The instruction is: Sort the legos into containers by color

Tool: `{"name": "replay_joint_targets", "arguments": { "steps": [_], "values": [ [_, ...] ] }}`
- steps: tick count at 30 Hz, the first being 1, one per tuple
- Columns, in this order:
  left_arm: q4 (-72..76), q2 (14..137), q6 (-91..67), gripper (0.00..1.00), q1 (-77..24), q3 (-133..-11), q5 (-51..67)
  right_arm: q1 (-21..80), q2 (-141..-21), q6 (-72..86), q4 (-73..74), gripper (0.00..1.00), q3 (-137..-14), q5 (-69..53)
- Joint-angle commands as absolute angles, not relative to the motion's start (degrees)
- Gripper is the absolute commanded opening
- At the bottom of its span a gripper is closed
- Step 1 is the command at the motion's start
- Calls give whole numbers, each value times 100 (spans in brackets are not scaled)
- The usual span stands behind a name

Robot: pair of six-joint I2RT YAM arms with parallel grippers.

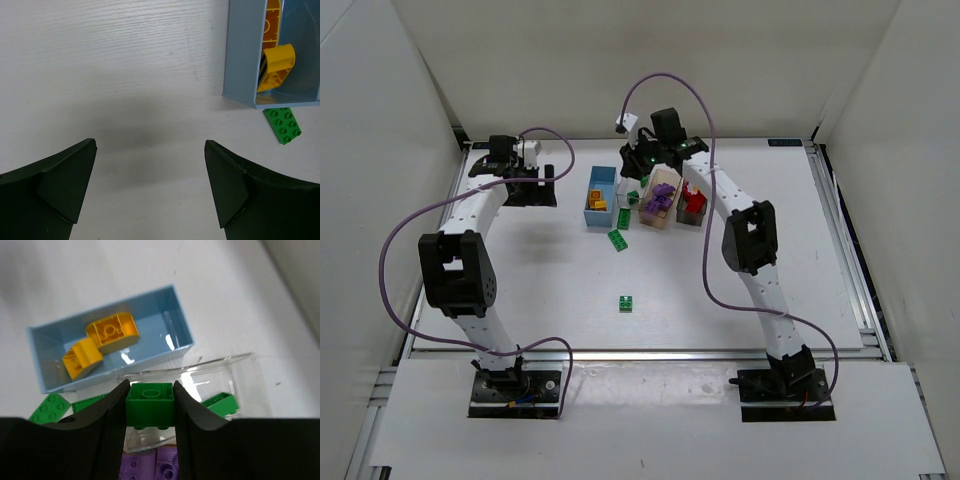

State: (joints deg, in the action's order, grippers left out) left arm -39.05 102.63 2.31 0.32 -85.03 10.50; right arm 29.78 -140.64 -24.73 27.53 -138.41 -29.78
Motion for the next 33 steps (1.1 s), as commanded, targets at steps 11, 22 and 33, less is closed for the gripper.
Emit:
{"name": "replay_joint_targets", "arguments": {
  "steps": [11,22,33],
  "values": [
    [-4034,9870,325,99,185,-8701,958,2979,-14722,-2021,2716,41,-14256,-2382],
    [-4525,9792,1621,99,158,-8675,3692,2962,-14002,-1925,2593,90,-13544,-2303],
    [-6119,9678,3947,98,-1967,-8072,4273,1978,-11744,-1169,2856,92,-11998,-2268]
  ]
}}
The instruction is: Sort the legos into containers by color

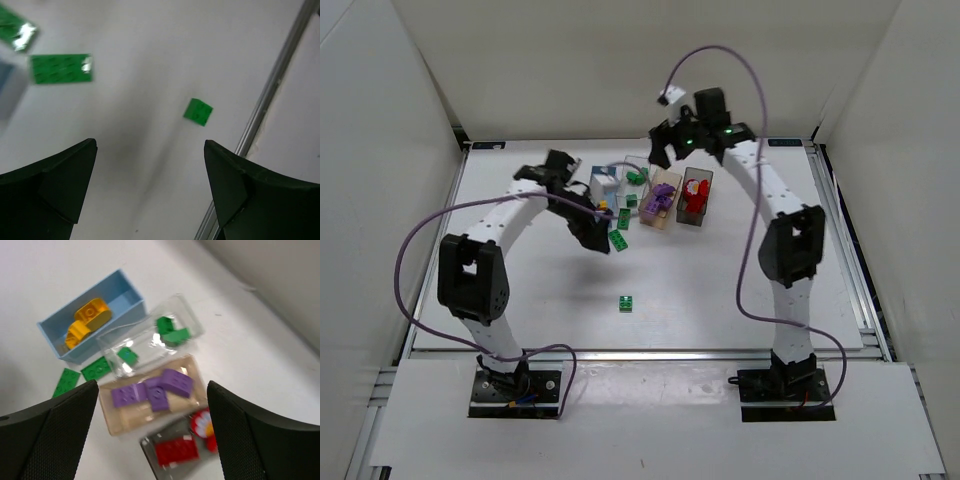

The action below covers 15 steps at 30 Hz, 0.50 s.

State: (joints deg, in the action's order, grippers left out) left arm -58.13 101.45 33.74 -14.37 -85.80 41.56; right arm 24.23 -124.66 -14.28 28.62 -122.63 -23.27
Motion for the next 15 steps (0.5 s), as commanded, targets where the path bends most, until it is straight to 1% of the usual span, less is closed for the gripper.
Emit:
{"name": "replay_joint_targets", "arguments": {
  "steps": [1,3,4,5,8,11,15],
  "values": [
    [-5691,9477,3920,97,-2378,-7833,4141,1891,-11429,-1212,2891,92,-11832,-2224],
    [-5232,9282,3772,96,-2784,-7133,3649,1627,-11094,-1353,2909,92,-11296,-2145],
    [-4794,9125,3710,96,-3160,-6771,3334,1539,-10822,-1441,2892,93,-11111,-2127],
    [-4616,9001,3561,96,-3329,-6594,3227,1399,-10698,-1485,2926,93,-10814,-2153],
    [-3948,8904,3349,96,-3742,-6154,2998,1143,-10319,-1512,2936,93,-10434,-2258],
    [-3667,8877,3331,96,-3954,-5934,2980,853,-10073,-1494,2979,93,-10117,-2487],
    [-3578,8965,3454,95,-3964,-5924,3015,642,-9739,-1494,2980,93,-9801,-2751]
  ]
}}
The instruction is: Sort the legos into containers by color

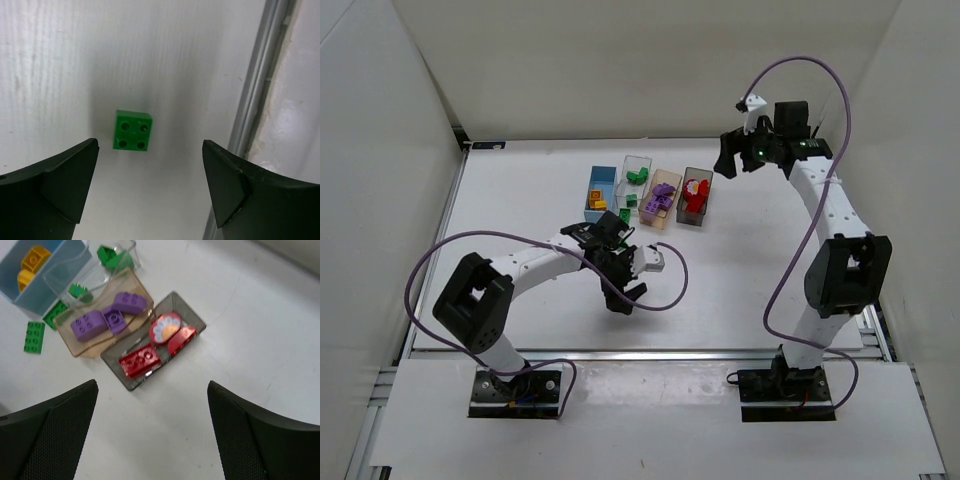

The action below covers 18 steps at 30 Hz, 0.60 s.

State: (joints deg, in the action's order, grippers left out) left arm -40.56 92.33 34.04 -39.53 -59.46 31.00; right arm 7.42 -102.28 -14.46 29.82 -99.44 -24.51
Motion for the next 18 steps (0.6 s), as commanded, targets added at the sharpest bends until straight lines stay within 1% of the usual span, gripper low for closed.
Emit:
{"name": "replay_joint_targets", "arguments": {
  "steps": [1,3,5,9,14,18],
  "values": [
    [-3455,8895,3524,94,-3990,-5854,2936,607,-9669,-1485,2962,93,-9634,-2786],
    [-2869,8642,3813,95,-4147,-5468,2717,571,-9405,-1450,2892,93,-9466,-2847],
    [-2681,8570,4120,95,-4280,-5292,2558,536,-9291,-1459,2874,93,-9291,-2909],
    [-3014,8894,4157,94,-4412,-5502,2645,484,-9123,-1468,2892,93,-9141,-2971],
    [-2813,8780,4157,94,-4518,-5247,2531,325,-9114,-1389,2874,93,-9070,-3085],
    [-2716,8912,4157,93,-4553,-5177,2417,290,-9132,-1362,2874,94,-9035,-3111]
  ]
}}
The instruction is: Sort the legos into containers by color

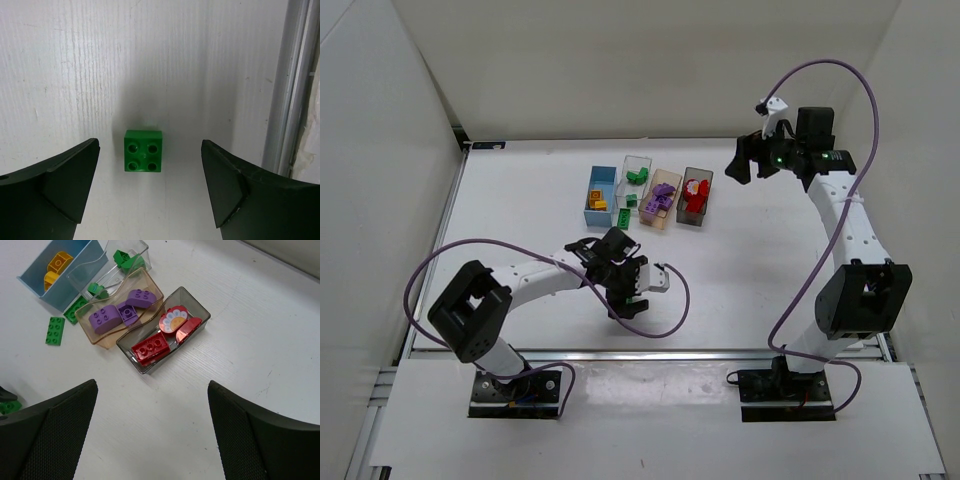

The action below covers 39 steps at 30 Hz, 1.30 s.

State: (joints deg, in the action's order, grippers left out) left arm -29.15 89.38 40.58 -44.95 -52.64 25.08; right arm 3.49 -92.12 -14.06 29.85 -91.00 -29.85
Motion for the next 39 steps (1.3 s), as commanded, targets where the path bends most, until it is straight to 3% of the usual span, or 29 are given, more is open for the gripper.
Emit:
{"name": "replay_joint_targets", "arguments": {
  "steps": [1,13,22,31,39],
  "values": [
    [-2698,8938,4149,93,-4570,-5177,2295,290,-9132,-1371,2874,94,-9026,-3111],
    [-2892,9272,4315,84,-4483,-5256,1977,290,-9184,-1397,2918,94,-8982,-3129],
    [-3032,9466,4386,53,-4368,-5405,2039,325,-9237,-1424,2909,94,-8947,-3164],
    [-3076,9483,4377,44,-4394,-5651,2329,325,-9281,-1503,2892,94,-8851,-3146],
    [-3384,9079,3964,36,-4017,-6722,2575,325,-9334,-1582,2953,94,-8780,-3077]
  ]
}}
